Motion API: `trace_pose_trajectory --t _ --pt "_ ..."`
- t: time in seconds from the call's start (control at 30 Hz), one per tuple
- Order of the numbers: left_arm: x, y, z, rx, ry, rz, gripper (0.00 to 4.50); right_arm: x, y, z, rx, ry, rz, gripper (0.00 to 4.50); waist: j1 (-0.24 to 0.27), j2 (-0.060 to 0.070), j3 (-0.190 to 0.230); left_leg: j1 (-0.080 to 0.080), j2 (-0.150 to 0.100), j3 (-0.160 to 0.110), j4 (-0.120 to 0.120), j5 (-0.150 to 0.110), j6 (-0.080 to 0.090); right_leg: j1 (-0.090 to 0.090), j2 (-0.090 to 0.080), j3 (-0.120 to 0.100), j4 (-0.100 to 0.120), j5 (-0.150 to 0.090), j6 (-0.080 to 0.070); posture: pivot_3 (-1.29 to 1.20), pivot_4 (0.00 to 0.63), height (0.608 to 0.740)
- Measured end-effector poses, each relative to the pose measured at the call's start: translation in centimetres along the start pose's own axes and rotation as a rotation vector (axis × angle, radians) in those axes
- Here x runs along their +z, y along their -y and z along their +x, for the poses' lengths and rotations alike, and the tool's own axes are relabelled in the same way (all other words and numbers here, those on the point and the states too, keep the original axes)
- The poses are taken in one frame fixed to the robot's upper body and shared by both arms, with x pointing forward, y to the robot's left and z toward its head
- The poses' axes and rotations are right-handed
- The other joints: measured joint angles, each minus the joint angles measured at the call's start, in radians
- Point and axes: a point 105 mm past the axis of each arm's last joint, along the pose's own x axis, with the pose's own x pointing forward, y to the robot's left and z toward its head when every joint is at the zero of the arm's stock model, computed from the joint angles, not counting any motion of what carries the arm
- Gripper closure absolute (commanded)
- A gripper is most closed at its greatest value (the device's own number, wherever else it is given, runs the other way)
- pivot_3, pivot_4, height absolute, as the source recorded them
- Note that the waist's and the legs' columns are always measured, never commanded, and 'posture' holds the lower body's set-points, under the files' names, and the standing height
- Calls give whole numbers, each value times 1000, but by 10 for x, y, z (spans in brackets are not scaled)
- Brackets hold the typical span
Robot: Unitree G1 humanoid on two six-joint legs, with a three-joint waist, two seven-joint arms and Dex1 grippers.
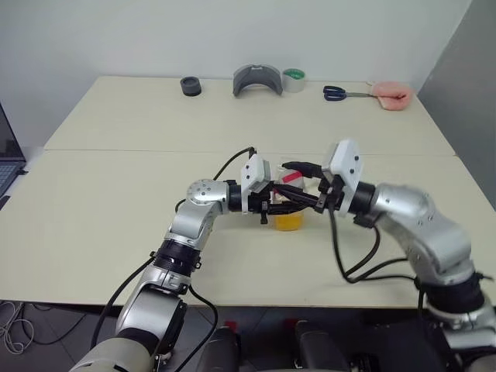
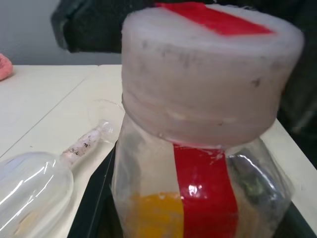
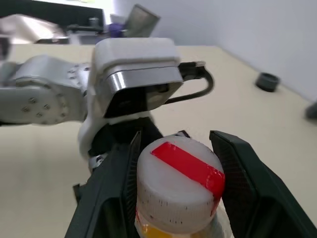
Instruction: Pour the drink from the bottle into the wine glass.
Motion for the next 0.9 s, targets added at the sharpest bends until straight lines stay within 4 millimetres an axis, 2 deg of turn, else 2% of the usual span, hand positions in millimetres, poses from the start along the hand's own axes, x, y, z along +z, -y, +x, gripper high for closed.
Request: trace_pose_trajectory --t 0.2,0.23,0.37,0.47,0.57,0.67,0.9 --pt "1 3 2 -16 -7 11 2775 0 2 -4 92 4 8 2625 1 0 0 0 0 0 0 0 0 0 -1 0 0 0 0 0 150 740" --pt "2 3 3 -15 -6 17 2776 1 3 -4 84 15 12 1888 2 0 0 0 0 0 0 0 0 0 -1 1 0 0 0 0 150 740" --pt "4 -3 -4 24 -4 27 2789 -2 8 -16 -55 29 17 663 3 0 0 -1 0 0 0 0 0 0 -1 1 0 0 0 0 150 740" --pt "6 -6 -9 46 7 29 2790 -1 6 -25 -157 18 13 657 4 0 0 -1 -1 0 0 0 0 -1 -2 1 0 0 0 0 150 740" --pt "5 -5 -9 45 13 34 2790 4 -13 -33 -263 15 27 657 6 0 0 -1 0 -1 0 0 0 0 -2 1 0 0 0 0 150 740" --pt "5 -3 -7 43 21 31 2791 6 -28 -24 -365 40 58 657 1 0 0 -1 0 0 1 0 0 -1 -1 2 1 0 0 0 150 740" --pt "4 -2 -4 35 29 27 2791 8 -29 -4 -516 82 139 657 1 0 0 0 0 0 0 0 0 0 -1 2 0 0 0 0 150 740"
